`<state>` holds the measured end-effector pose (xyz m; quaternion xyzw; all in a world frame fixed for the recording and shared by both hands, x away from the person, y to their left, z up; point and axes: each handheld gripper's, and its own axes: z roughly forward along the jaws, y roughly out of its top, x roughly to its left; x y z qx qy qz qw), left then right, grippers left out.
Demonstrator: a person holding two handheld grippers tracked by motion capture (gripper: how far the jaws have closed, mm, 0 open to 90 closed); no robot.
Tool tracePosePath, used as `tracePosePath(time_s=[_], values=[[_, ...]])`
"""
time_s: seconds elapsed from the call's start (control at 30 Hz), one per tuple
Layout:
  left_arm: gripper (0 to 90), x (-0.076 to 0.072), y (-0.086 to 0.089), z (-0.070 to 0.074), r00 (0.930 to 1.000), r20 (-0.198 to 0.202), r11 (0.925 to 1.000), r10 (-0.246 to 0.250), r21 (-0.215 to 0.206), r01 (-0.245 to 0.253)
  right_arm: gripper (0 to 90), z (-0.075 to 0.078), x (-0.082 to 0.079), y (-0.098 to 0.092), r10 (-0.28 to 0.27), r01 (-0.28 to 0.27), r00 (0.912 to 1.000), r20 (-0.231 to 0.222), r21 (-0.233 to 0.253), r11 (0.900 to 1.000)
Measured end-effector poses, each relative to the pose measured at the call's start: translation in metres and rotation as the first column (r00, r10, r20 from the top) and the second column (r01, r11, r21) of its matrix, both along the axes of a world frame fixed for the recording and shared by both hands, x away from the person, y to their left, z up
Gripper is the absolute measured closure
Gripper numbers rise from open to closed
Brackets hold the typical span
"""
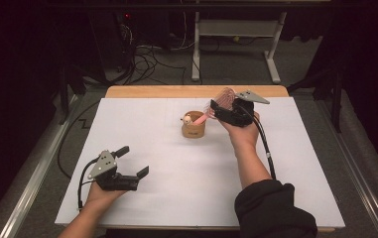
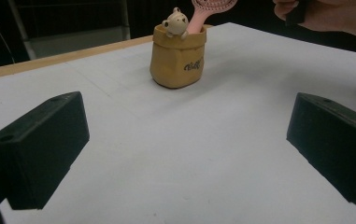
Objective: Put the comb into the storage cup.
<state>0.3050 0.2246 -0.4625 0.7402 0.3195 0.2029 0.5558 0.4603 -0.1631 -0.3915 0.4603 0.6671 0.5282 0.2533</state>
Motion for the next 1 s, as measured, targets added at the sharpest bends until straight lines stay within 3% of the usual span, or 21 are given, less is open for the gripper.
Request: tracePosePath(time_s=[1.0], values=[[0.0, 0.0009, 0.0008, -0.0002, 1.0, -0.004, 1.0, 0.004, 0.004, -0.004, 26.7, -0.0022, 0.0035, -0.0023, -0.012, 0.012, 0.9999, -0.006, -0.032, 0.999]])
